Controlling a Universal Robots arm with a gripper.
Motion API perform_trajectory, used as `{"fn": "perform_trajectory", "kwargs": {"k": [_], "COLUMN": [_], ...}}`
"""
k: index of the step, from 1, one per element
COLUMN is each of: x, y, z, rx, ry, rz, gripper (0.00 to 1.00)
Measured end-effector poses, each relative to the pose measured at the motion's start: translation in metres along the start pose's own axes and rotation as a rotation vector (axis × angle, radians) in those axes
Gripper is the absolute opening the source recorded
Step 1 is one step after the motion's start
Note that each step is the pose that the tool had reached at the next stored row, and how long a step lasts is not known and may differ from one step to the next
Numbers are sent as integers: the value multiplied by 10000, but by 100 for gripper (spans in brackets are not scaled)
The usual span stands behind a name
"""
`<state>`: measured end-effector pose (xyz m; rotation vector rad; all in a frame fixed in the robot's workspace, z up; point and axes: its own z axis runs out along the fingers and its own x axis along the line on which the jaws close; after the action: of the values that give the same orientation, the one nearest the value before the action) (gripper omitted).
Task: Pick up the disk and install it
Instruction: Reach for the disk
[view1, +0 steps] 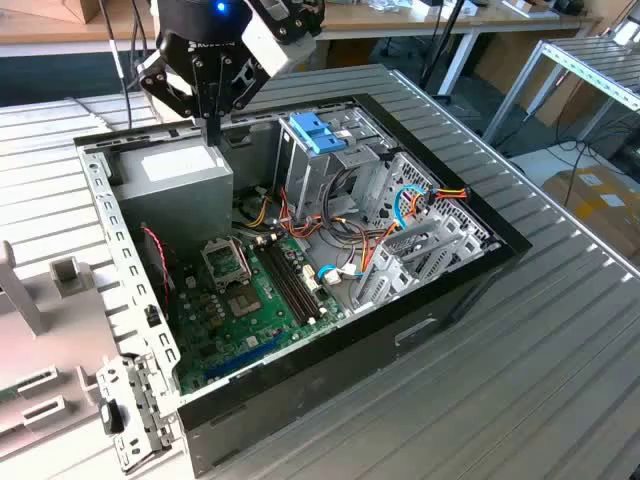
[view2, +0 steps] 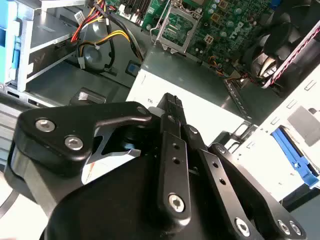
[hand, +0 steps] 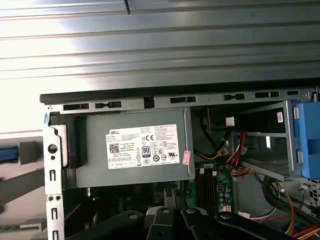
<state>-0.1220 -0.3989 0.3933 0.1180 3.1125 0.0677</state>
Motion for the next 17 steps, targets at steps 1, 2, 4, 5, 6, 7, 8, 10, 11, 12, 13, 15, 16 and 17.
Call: {"fn": "perform_trajectory", "kwargs": {"k": [1, 2, 4, 5, 6, 7, 8, 10, 11, 12, 13, 15, 16, 17], "x": [3, 7, 15, 17, 19, 21, 23, 31, 34, 37, 37, 52, 53, 54], "y": [0, 0, -1, -1, -1, -2, -2, -2, -3, -3, -3, -4, -4, -4], "z": [0, 0, 0, 0, 0, -1, -1, -1, -1, -1, -1, -2, -1, -1], "rx": [0, 0, 0, 0, 0, 0, 0, 0, 0, 0, 0, 0, 0, 0], "ry": [0, 0, 0, -1, 0, 0, 0, 0, 0, 0, 0, 0, 0, 0], "rz": [0, 0, 1, 1, -1, 0, 0, 0, -1, 0, 0, 0, 0, 0], "gripper": [11, 11, 11, 11, 11, 11, 11, 11, 11, 11, 11, 11, 11, 11]}}
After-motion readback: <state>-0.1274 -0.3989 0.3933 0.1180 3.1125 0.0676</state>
